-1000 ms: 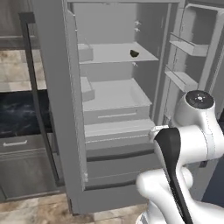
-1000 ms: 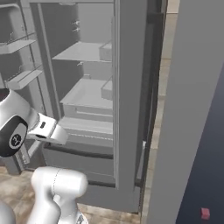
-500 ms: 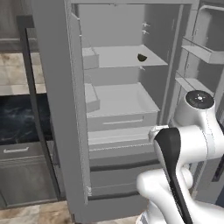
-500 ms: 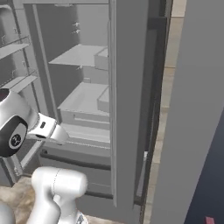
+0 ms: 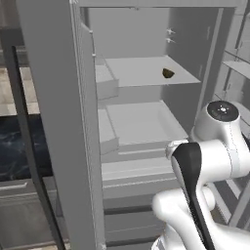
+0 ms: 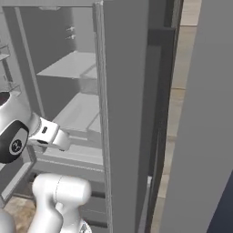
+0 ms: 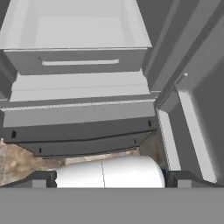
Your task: Pick the kiwi and orange from the fridge and place them inside the tupperware on the counter.
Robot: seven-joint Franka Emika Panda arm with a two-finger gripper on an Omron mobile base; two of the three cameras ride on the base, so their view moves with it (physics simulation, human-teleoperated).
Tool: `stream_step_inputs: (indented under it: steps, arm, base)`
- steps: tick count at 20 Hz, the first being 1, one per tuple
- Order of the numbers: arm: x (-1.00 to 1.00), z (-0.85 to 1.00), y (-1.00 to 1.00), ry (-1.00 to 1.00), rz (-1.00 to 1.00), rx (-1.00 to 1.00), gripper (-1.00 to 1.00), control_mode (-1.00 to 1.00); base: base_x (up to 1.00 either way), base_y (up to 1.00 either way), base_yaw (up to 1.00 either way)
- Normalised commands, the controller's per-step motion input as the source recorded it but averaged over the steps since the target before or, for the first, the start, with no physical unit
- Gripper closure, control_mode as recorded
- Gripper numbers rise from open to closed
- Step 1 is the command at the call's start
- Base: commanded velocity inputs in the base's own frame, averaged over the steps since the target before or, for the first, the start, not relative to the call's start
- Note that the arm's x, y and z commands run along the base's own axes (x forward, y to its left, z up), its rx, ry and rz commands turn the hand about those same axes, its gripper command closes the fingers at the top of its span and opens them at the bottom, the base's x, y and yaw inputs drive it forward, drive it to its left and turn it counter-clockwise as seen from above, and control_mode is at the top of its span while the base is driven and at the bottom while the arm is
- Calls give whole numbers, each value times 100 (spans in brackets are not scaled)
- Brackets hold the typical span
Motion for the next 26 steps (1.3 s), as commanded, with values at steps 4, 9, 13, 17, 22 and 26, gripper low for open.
stream_step_inputs:
  steps: [4,9,13,17,22,26]
  arm:
    - [0,0,0,0,0,0,-100,100]
    - [0,0,0,0,0,0,-100,100]
    - [0,0,0,0,0,0,-100,100]
    - [0,0,0,0,0,0,-100,100]
    - [0,0,0,0,0,0,-100,100]
    - [71,26,11,0,-4,2,-100,-100]
  base:
    - [47,26,0]
    - [50,23,-1]
    - [58,22,-12]
    - [67,29,-28]
    - [68,28,-26]
    - [0,0,0]
